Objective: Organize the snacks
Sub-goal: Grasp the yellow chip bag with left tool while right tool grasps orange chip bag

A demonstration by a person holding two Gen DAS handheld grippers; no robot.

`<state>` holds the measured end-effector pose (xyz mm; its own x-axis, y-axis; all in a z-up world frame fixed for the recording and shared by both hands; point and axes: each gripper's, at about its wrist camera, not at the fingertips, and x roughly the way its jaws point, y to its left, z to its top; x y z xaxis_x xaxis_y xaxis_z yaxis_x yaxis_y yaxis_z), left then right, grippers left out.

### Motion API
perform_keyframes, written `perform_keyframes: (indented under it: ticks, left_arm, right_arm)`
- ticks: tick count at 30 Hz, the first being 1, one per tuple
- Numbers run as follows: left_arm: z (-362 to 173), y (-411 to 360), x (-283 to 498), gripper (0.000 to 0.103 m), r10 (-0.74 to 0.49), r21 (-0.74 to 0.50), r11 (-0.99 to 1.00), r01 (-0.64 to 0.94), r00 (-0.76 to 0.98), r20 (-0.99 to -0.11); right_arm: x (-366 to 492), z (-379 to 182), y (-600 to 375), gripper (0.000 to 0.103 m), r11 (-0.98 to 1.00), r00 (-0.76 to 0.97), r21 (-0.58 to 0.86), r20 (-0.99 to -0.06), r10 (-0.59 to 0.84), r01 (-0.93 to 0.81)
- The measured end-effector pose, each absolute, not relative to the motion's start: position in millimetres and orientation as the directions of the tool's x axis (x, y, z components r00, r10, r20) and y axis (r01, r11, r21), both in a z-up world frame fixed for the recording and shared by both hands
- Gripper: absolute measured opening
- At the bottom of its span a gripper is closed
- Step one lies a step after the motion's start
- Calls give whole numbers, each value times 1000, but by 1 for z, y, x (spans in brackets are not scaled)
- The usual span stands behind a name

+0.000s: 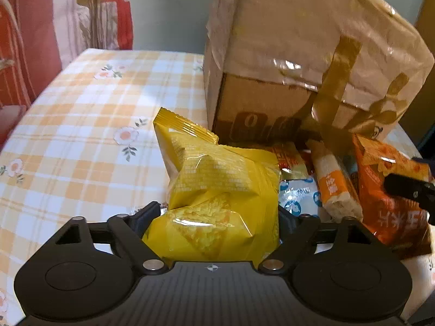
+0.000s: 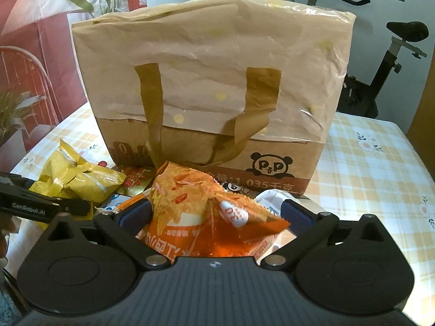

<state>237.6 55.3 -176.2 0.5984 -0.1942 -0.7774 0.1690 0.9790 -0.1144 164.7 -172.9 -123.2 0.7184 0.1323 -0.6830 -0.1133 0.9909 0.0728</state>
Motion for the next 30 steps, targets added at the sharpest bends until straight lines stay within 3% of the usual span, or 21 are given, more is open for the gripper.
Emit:
perform_keyframes:
  ticks: [13,30]
  left_arm:
    - [-135,56,203,84,-239,-188,971,151,695,-678]
    - [-140,42,178,84,-278,-195,961,198,684,-674]
  right_arm:
    - [141,-109,-179,101,985,723,89,-670,169,-148]
    - [128,-132,-173,96,960,569,212,-773,280,-185]
